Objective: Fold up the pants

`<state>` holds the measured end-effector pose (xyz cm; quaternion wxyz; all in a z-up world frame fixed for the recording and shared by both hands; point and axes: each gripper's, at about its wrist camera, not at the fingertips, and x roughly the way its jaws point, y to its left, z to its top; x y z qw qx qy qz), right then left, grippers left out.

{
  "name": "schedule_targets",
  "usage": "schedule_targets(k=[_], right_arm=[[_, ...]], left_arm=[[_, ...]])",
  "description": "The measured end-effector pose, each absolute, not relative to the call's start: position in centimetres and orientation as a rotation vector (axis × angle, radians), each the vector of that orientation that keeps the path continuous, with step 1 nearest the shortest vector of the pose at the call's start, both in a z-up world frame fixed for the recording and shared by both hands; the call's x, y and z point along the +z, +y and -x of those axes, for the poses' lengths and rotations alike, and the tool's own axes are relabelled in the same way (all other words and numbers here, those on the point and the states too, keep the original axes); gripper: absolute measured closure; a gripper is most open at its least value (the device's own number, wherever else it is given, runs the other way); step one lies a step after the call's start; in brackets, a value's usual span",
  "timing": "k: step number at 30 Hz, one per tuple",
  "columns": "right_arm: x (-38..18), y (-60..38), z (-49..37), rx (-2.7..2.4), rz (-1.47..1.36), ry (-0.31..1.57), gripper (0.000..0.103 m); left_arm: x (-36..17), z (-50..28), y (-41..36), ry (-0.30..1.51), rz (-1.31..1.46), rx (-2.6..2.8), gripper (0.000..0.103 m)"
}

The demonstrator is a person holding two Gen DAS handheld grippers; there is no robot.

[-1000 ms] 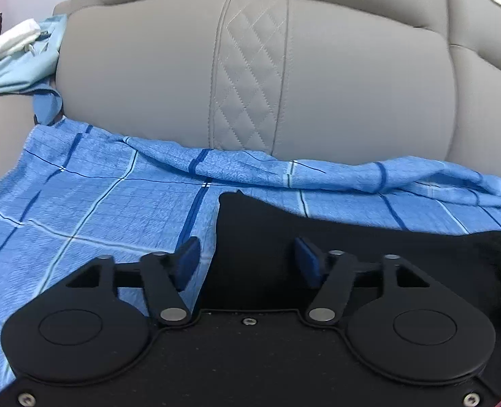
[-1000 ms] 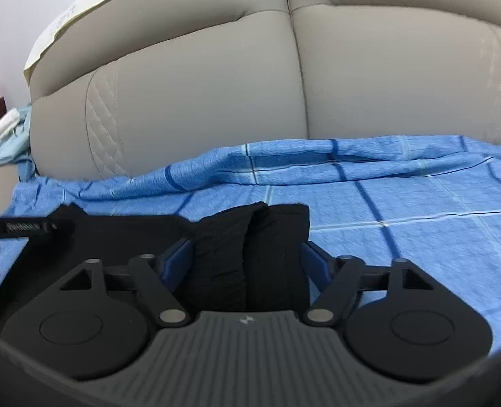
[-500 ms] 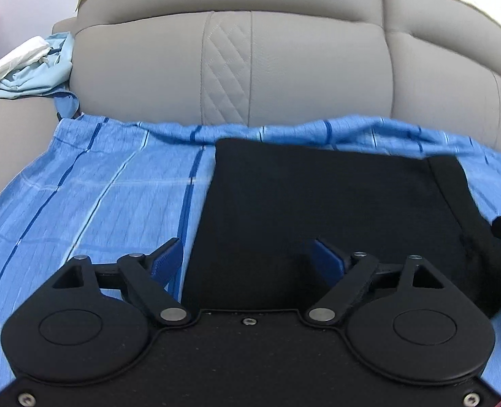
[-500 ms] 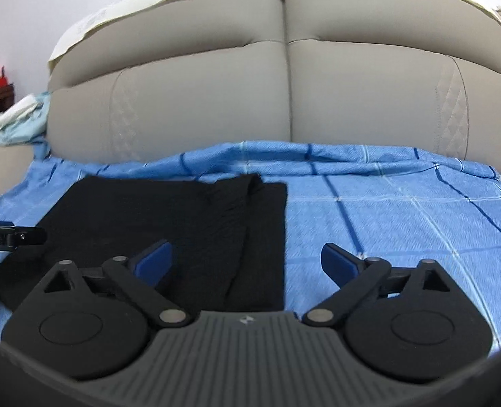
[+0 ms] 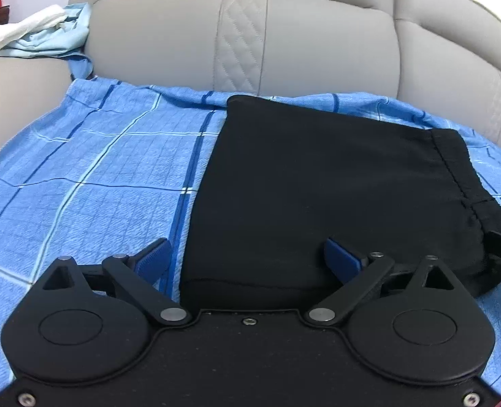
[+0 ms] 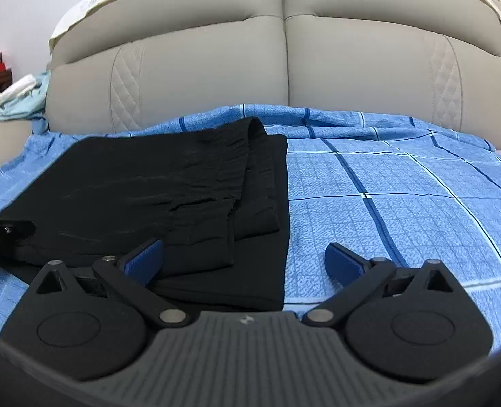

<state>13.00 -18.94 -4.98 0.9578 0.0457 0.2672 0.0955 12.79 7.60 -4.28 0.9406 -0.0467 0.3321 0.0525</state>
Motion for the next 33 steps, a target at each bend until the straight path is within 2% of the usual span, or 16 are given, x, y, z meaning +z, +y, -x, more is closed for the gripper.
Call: schedule_targets(k=[11, 18, 33], right_arm=[[-4.4, -17.5, -6.9, 0.194, -0.108, 0.490, 0.000], [-5.5, -16.2, -6.6, 0.190, -0.063, 0.509, 0.000], [-6.3, -14.3, -6.8, 0.166, 0.053, 0.475, 0.000]], left_arm=[[-3.3, -8.1, 4.2, 0.656, 0.025, 0.045, 0.001], [-5.2, -6.5, 2.8, 0.716, 0.046, 0.044, 0.000], [-6.0, -7.6, 1.7, 0.692, 0.016, 0.058, 0.000]])
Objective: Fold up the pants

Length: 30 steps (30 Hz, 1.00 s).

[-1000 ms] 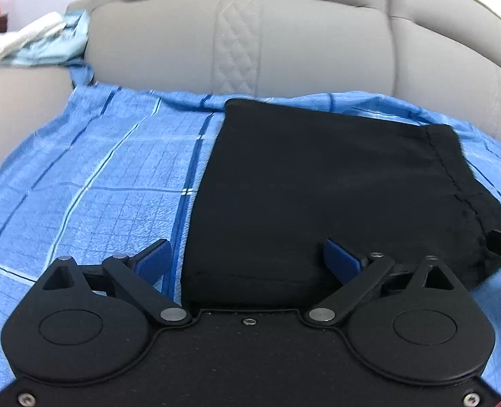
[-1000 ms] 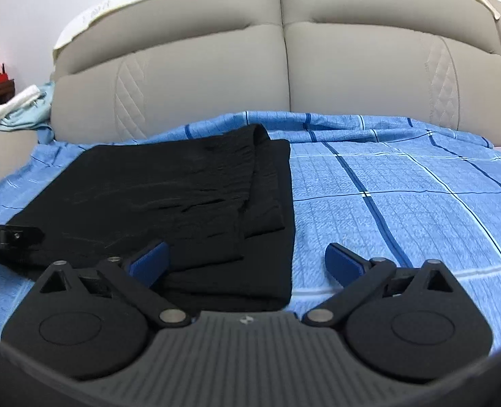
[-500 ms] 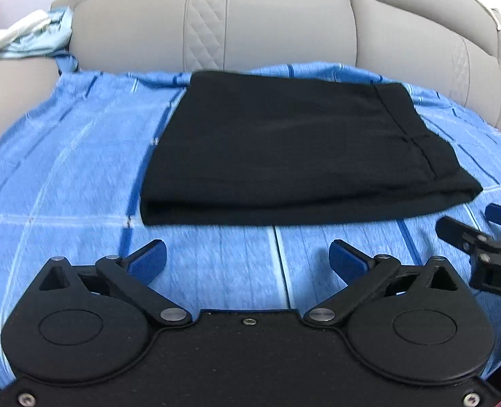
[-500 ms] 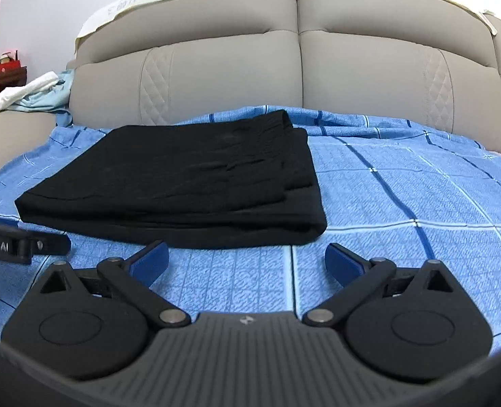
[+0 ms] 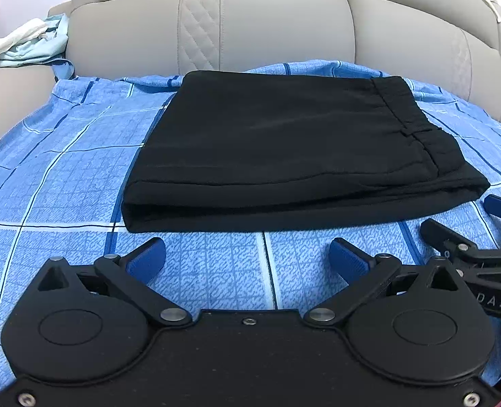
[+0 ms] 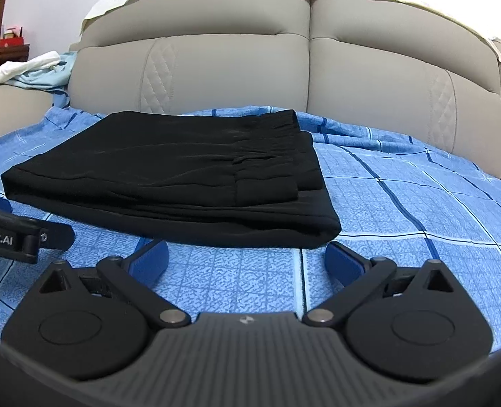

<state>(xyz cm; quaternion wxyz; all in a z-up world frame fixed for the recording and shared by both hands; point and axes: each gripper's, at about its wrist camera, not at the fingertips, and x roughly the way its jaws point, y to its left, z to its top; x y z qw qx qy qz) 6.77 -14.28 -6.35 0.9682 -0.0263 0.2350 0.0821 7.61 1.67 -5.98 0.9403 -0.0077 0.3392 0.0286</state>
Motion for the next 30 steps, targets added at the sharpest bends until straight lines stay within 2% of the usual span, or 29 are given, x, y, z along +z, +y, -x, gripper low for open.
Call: schedule_targets(k=[30], right_arm=[[-6.42, -14.30, -6.72, 0.168, 0.057, 0.471, 0.000]], left_arm=[[-6.11, -7.86, 1.81, 0.678, 0.017, 0.060, 0.000]])
